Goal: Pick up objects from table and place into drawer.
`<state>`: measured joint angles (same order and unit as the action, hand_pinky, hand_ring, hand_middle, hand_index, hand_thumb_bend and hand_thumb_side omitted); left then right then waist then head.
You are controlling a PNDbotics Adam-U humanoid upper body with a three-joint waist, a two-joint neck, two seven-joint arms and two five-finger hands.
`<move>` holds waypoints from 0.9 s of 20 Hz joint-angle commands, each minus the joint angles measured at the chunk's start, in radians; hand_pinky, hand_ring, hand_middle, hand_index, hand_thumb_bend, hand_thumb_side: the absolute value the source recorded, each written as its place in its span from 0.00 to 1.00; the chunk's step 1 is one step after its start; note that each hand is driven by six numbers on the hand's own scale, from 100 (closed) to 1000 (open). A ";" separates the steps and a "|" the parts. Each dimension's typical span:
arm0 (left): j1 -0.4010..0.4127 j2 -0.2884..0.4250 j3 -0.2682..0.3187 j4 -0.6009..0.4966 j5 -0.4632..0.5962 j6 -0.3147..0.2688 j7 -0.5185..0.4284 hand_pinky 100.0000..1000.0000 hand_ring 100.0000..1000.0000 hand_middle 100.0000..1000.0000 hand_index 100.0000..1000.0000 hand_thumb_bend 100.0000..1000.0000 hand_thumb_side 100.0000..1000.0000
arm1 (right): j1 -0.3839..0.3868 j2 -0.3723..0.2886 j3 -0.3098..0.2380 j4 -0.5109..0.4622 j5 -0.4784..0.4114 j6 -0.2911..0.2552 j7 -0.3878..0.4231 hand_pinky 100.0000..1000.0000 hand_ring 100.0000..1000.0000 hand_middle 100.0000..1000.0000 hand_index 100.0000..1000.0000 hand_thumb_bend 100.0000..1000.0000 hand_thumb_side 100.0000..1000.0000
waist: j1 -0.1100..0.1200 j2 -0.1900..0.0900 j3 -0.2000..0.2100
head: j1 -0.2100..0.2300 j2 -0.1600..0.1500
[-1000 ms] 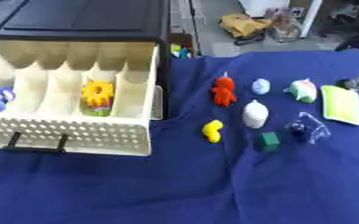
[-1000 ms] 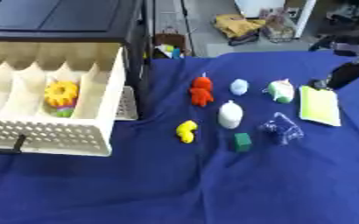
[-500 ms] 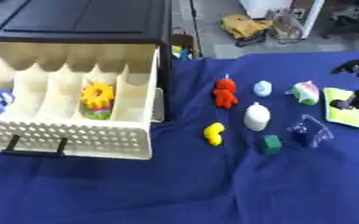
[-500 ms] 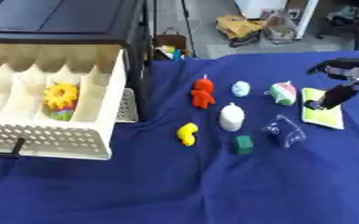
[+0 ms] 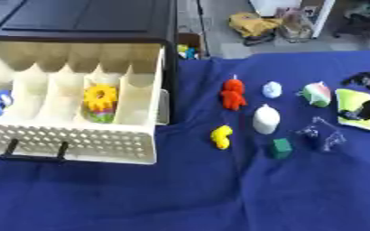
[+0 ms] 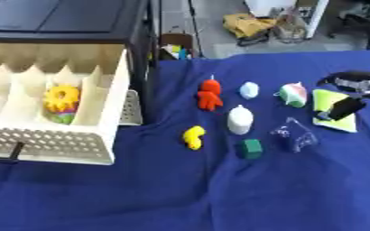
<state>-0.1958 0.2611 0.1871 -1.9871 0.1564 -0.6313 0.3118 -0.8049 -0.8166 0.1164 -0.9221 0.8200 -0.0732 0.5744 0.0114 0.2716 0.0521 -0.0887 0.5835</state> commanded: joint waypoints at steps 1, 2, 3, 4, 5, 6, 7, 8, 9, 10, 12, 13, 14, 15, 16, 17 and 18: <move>-0.010 0.007 -0.002 -0.013 -0.006 0.000 -0.001 0.38 0.64 0.53 0.76 0.09 0.96 | -0.013 -0.026 -0.025 0.015 0.003 0.011 -0.026 0.95 1.00 1.00 1.00 0.31 0.36 | 0.000 -0.013 0.000 | -0.007 -0.014; -0.010 0.006 -0.002 -0.013 -0.006 0.000 -0.001 0.38 0.64 0.53 0.76 0.09 0.96 | -0.012 -0.025 -0.029 0.020 0.002 0.016 -0.036 0.95 1.00 1.00 1.00 0.32 0.38 | 0.000 -0.013 0.000 | -0.008 -0.015; -0.010 0.005 -0.002 -0.013 -0.007 0.000 -0.002 0.38 0.64 0.53 0.76 0.09 0.96 | -0.012 -0.024 -0.032 0.026 0.001 0.021 -0.047 0.95 1.00 1.00 1.00 0.33 0.38 | 0.001 -0.013 -0.001 | -0.008 -0.016; -0.010 0.005 -0.002 -0.013 -0.007 0.000 -0.002 0.38 0.64 0.53 0.76 0.09 0.96 | -0.011 -0.023 -0.036 0.033 0.000 0.025 -0.056 0.95 1.00 0.99 1.00 0.35 0.41 | 0.002 -0.012 -0.001 | -0.009 -0.018; -0.009 0.005 -0.002 -0.013 -0.007 0.000 -0.002 0.38 0.64 0.53 0.76 0.09 0.96 | -0.009 -0.022 -0.039 0.040 -0.002 0.029 -0.065 0.95 1.00 0.99 1.00 0.36 0.41 | 0.002 -0.012 -0.001 | -0.010 -0.019; -0.009 0.004 -0.002 -0.013 -0.008 0.000 -0.002 0.38 0.64 0.53 0.76 0.09 0.96 | -0.007 -0.021 -0.042 0.047 -0.004 0.033 -0.075 0.95 1.00 0.99 1.00 0.36 0.42 | 0.003 -0.012 0.000 | -0.010 -0.020; -0.009 0.004 -0.002 -0.013 -0.008 0.000 -0.001 0.38 0.64 0.53 0.76 0.09 0.96 | -0.005 -0.019 -0.044 0.052 -0.006 0.036 -0.084 0.95 1.00 0.99 1.00 0.36 0.42 | 0.003 -0.011 0.000 | -0.010 -0.021; -0.009 0.003 -0.002 -0.013 -0.009 0.000 -0.001 0.38 0.64 0.53 0.76 0.09 0.96 | -0.003 -0.018 -0.046 0.057 -0.009 0.038 -0.091 0.95 1.00 0.99 1.00 0.36 0.43 | 0.004 -0.011 0.000 | -0.010 -0.022; -0.008 0.003 -0.002 -0.013 -0.010 0.001 -0.001 0.38 0.64 0.53 0.76 0.09 0.96 | -0.001 -0.016 -0.047 0.061 -0.012 0.040 -0.097 0.95 1.00 0.99 1.00 0.36 0.43 | 0.004 -0.010 0.001 | -0.010 -0.023; -0.009 0.002 -0.002 -0.013 -0.010 0.002 -0.001 0.38 0.64 0.53 0.76 0.08 0.96 | 0.000 -0.015 -0.048 0.065 -0.016 0.041 -0.100 0.95 1.00 0.98 1.00 0.36 0.44 | 0.005 -0.010 0.001 | -0.011 -0.024; -0.009 0.002 -0.002 -0.013 -0.012 0.004 0.001 0.38 0.64 0.53 0.76 0.09 0.96 | 0.003 -0.012 -0.050 0.072 -0.025 0.042 -0.101 0.95 1.00 0.98 1.00 0.37 0.44 | 0.005 -0.009 0.000 | -0.012 -0.024; -0.010 0.001 -0.002 -0.013 -0.013 0.004 0.001 0.38 0.64 0.53 0.76 0.09 0.96 | 0.006 -0.011 -0.050 0.073 -0.031 0.042 -0.100 0.95 1.00 0.98 1.00 0.37 0.44 | 0.005 -0.007 0.000 | -0.012 -0.024; -0.010 0.001 -0.002 -0.013 -0.014 0.004 0.001 0.38 0.64 0.53 0.76 0.09 0.96 | 0.009 -0.010 -0.050 0.075 -0.035 0.043 -0.098 0.95 1.00 0.98 1.00 0.37 0.44 | 0.005 -0.007 -0.001 | -0.012 -0.024; -0.011 0.000 -0.002 -0.013 -0.014 0.005 0.002 0.38 0.64 0.53 0.76 0.09 0.96 | 0.011 -0.009 -0.050 0.077 -0.040 0.043 -0.096 0.95 1.00 0.98 1.00 0.37 0.44 | 0.004 -0.006 -0.001 | -0.012 -0.025; -0.012 0.000 -0.002 -0.013 -0.015 0.005 0.002 0.38 0.64 0.53 0.76 0.09 0.96 | 0.014 -0.008 -0.050 0.078 -0.045 0.043 -0.092 0.95 1.00 0.98 1.00 0.37 0.44 | 0.004 -0.005 -0.001 | -0.011 -0.026; -0.012 -0.001 -0.002 -0.013 -0.015 0.005 0.002 0.38 0.64 0.53 0.76 0.09 0.96 | 0.018 -0.006 -0.050 0.079 -0.051 0.043 -0.089 0.95 1.00 0.98 1.00 0.38 0.44 | 0.004 -0.004 -0.002 | -0.011 -0.027; -0.013 -0.001 -0.002 -0.013 -0.015 0.005 0.003 0.38 0.64 0.53 0.76 0.09 0.96 | 0.021 -0.005 -0.051 0.081 -0.056 0.043 -0.087 0.95 1.00 0.98 1.00 0.38 0.44 | 0.004 -0.003 -0.002 | -0.010 -0.027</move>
<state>-0.1989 0.2461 0.1866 -1.9871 0.1464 -0.6282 0.3139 -0.7791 -0.8009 0.0731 -0.8444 0.7727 -0.0308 0.4825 0.0167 0.2828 0.0513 -0.0994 0.5688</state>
